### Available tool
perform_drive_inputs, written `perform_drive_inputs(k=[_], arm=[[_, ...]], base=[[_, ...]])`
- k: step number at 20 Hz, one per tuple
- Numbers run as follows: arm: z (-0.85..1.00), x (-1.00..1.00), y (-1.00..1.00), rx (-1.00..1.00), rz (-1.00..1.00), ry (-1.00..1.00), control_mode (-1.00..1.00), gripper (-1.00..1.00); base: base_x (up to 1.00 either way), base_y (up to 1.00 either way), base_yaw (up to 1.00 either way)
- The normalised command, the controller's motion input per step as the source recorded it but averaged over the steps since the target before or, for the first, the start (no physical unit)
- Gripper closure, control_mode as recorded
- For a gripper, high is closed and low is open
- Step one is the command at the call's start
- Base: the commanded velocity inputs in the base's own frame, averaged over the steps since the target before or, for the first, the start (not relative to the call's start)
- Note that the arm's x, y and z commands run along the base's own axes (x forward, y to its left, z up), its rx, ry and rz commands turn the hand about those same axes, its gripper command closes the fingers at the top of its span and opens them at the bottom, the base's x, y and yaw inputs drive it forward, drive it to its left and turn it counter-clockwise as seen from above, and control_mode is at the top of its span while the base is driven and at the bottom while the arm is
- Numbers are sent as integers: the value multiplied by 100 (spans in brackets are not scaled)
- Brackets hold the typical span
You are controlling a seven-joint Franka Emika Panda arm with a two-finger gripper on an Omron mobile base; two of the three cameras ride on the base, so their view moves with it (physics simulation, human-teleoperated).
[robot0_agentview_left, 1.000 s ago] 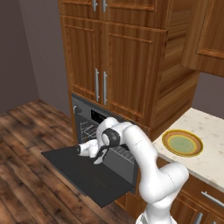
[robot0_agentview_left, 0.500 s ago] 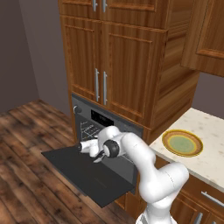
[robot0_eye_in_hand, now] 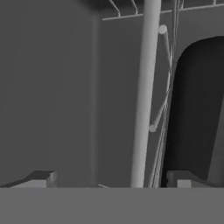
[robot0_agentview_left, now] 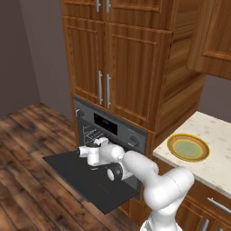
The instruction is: Take the baked cake out of the oven and place it on the plate for cooling. Then close the oven door.
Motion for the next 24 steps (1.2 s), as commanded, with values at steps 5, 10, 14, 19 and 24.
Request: perform_drive_inputs(k=[5, 10, 14, 19, 24], arm=[[-15, 28, -51, 1, 0, 0, -100, -100], [-38, 8, -53, 5, 0, 2, -100, 100], [-59, 0, -26, 13, 0, 24, -100, 100], [-74, 0, -21, 3, 0, 19, -100, 100], [-87, -26, 2, 5, 0, 20, -100, 100]], base=[[0, 0, 0], [0, 0, 0], [0, 0, 0], [0, 0, 0], [0, 0, 0]])
